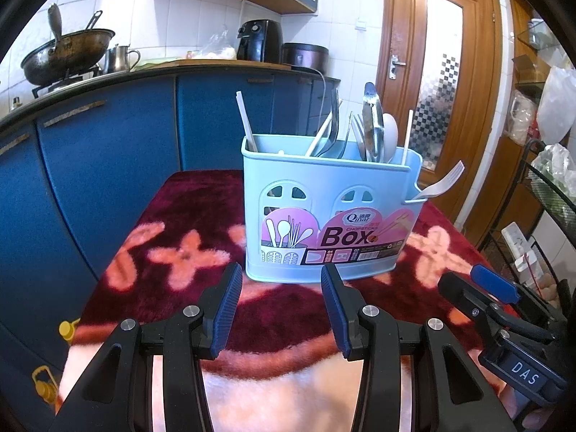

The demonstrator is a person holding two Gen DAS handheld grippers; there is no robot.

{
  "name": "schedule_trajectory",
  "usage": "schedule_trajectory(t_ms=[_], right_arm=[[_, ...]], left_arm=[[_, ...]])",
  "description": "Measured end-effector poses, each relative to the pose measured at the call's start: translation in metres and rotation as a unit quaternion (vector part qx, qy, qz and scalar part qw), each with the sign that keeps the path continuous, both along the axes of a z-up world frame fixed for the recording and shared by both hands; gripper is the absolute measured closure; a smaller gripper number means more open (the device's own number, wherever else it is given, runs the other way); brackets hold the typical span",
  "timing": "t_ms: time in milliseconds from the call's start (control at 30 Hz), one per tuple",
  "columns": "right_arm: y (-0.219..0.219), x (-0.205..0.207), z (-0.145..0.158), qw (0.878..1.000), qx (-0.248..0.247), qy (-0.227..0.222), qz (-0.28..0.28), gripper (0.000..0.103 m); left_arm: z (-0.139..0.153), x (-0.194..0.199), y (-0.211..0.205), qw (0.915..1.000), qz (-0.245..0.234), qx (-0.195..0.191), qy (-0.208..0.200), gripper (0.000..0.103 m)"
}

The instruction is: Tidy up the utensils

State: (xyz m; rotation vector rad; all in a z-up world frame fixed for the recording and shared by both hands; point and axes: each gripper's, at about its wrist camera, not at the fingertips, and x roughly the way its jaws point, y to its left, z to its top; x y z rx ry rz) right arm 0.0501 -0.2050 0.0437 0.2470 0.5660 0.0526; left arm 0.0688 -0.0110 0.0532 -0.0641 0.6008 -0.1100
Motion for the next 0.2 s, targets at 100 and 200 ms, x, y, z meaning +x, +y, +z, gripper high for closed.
schedule_trajectory(t_ms=[100, 200], right_arm=[[-0.0002, -0.0007, 0.0004, 1.0, 0.0, -0.001, 0.0, 0.033], [-0.0003, -0.0033, 0.0028, 1.0, -0.002, -0.002, -0.001, 0.033]], left_arm=[[0.0006, -0.0006, -0.0001, 1.0, 0.0, 0.0, 0.0, 0.056], [0.0007, -0.0007, -0.0001, 1.0, 0.0, 0.0, 0.0, 0.056]])
